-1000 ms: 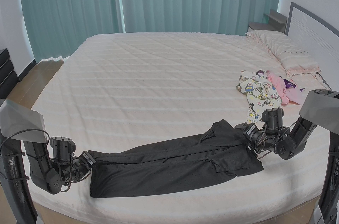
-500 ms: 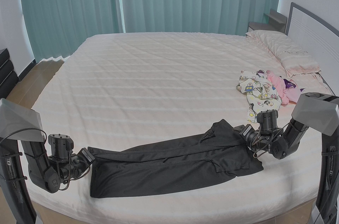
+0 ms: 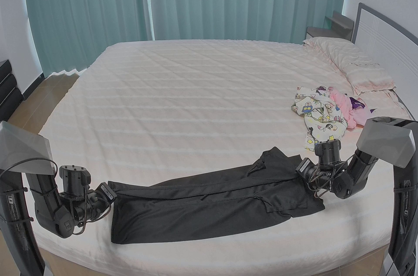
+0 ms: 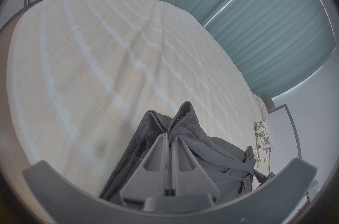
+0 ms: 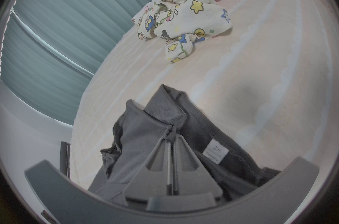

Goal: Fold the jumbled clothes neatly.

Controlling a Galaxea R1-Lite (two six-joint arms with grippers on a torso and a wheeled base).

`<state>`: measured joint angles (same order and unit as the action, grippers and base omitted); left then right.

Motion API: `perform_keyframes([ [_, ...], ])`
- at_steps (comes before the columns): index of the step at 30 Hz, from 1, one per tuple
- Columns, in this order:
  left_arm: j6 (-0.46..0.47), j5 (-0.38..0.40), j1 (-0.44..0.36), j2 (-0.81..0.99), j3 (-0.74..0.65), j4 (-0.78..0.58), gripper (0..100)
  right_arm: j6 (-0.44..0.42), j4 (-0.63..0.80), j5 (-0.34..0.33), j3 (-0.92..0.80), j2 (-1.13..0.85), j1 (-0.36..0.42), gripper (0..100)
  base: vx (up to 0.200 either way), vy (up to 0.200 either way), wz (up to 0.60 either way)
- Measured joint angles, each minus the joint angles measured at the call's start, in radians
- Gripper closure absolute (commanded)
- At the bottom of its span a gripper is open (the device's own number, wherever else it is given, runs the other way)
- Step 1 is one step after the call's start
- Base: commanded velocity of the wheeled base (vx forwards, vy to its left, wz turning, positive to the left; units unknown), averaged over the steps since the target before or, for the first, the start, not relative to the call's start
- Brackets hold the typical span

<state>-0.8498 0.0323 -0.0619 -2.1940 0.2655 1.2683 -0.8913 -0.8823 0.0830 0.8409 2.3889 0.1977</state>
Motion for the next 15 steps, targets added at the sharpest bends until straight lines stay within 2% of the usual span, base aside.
perform_keyframes([
  [10, 0.046, 0.001, 0.011, -0.029, -0.006, 0.0, 100, 0.059, 0.0, 0.004, -0.066, -0.039, -0.001, 100, 0.0, 0.0, 0.0],
  [15, 0.055, 0.001, 0.016, -0.045, -0.01, -0.001, 100, 0.115, 0.0, 0.006, -0.094, -0.047, 0.004, 100, 0.0, 0.0, 0.0],
])
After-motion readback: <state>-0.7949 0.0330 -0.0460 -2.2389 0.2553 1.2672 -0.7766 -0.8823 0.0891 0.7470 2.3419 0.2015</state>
